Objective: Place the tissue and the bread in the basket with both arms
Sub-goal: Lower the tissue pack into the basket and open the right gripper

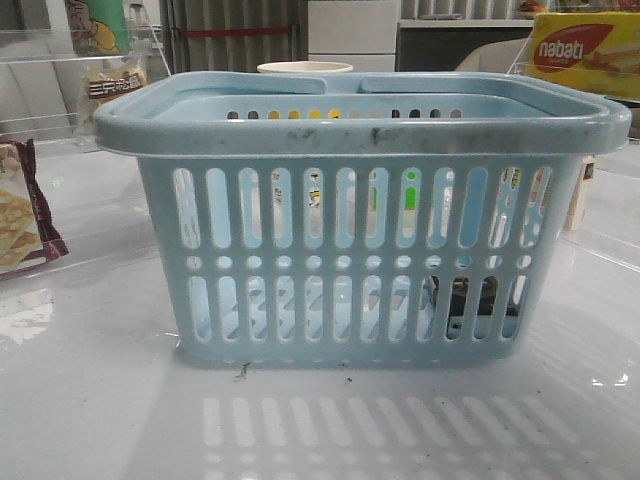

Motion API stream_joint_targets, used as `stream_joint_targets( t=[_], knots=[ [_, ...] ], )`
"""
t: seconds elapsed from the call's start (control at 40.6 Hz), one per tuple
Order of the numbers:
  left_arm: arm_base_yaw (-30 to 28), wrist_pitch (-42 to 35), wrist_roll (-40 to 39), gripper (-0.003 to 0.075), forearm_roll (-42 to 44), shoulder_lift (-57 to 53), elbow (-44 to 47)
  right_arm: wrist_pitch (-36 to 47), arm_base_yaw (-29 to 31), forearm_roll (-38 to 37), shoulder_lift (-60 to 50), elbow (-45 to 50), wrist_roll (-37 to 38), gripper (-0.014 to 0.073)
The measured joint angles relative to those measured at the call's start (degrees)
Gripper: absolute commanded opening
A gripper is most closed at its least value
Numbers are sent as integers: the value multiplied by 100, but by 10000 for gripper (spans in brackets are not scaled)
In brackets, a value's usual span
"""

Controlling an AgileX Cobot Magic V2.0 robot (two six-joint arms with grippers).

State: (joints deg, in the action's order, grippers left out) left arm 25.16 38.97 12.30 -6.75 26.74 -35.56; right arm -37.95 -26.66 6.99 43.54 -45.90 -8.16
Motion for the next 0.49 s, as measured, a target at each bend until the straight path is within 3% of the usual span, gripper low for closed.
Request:
stream_joint_targets(
  t=[0.222,0.493],
  knots=[
    [0,-27,0,560,0,0,0,-91,0,0,-718,605,0,539],
    [0,-223,0,561,-26,13,0,-150,0,0,-784,692,-10,539]
  ],
)
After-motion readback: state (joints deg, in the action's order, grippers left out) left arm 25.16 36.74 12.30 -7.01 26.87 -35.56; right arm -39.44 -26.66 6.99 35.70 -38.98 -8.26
